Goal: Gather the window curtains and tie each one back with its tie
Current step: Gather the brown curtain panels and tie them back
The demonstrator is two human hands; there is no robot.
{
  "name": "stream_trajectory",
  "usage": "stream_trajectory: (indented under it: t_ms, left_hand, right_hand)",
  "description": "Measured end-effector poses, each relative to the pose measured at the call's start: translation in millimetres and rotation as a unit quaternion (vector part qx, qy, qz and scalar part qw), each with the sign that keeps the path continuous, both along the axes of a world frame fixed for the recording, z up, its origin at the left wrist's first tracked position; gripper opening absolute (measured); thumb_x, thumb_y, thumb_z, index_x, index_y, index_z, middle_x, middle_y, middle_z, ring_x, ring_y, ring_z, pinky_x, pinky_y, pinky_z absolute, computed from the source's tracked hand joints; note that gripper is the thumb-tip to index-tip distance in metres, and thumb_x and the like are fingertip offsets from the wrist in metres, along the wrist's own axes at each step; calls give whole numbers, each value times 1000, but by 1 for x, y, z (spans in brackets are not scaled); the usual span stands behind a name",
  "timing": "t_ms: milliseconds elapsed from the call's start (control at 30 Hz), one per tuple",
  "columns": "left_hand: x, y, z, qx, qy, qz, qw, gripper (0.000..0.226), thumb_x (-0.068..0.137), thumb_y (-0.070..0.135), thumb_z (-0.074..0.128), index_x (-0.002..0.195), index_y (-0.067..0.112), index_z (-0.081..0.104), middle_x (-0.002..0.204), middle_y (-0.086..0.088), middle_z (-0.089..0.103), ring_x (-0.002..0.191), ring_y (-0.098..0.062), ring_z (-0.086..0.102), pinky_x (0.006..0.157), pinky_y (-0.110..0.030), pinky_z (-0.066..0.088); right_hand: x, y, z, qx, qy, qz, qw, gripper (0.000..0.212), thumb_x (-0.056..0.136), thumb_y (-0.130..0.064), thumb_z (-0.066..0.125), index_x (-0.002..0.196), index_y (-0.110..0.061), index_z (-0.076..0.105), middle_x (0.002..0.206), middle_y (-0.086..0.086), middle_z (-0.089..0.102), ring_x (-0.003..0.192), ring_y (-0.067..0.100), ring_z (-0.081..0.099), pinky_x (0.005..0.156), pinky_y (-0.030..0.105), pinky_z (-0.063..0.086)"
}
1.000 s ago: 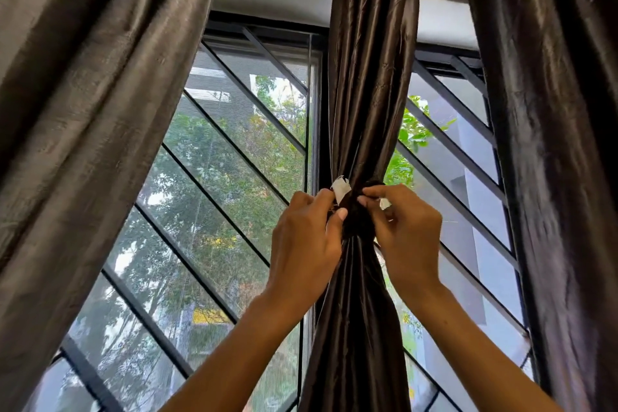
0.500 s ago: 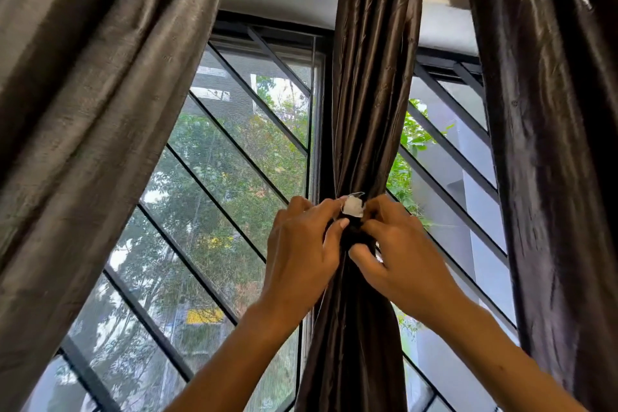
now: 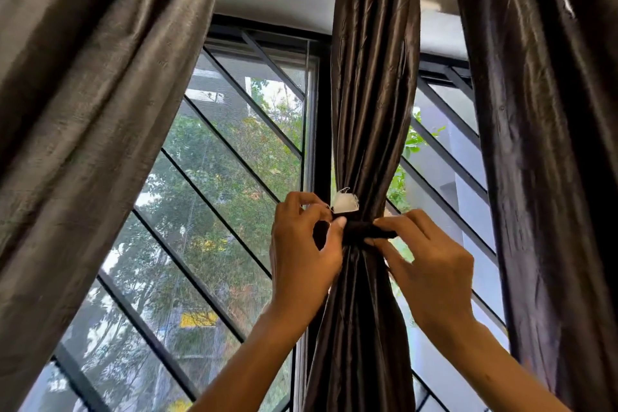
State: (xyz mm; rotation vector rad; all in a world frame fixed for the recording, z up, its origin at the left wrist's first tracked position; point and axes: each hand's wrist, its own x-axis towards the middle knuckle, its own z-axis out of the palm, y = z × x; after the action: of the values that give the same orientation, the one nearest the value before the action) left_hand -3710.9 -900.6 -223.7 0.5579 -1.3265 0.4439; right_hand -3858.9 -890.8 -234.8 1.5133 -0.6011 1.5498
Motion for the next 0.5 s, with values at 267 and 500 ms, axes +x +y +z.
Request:
stream_trajectory:
  t_ms: [267,500]
  left_hand:
    - [-1,-7,3,87,45,51,994,13,87,20,65,80,10,59,99,-1,53,97,-21,48,86,-34,38]
    - [-8,-20,2,124,106,108,981,13,90,19,60,89,6,62,107,-5,53,107,-24,46,89,-32,26]
  right_hand:
    - [-2,8,3,99,22,63,993,12,72,-10,83,73,-10,71,66,3,62,55,22,61,49,38,50]
    - [-20,13,-13,277,11,216,936,20,67,-4,84,62,-8,65,57,2,62,54,1,57,55,8,41]
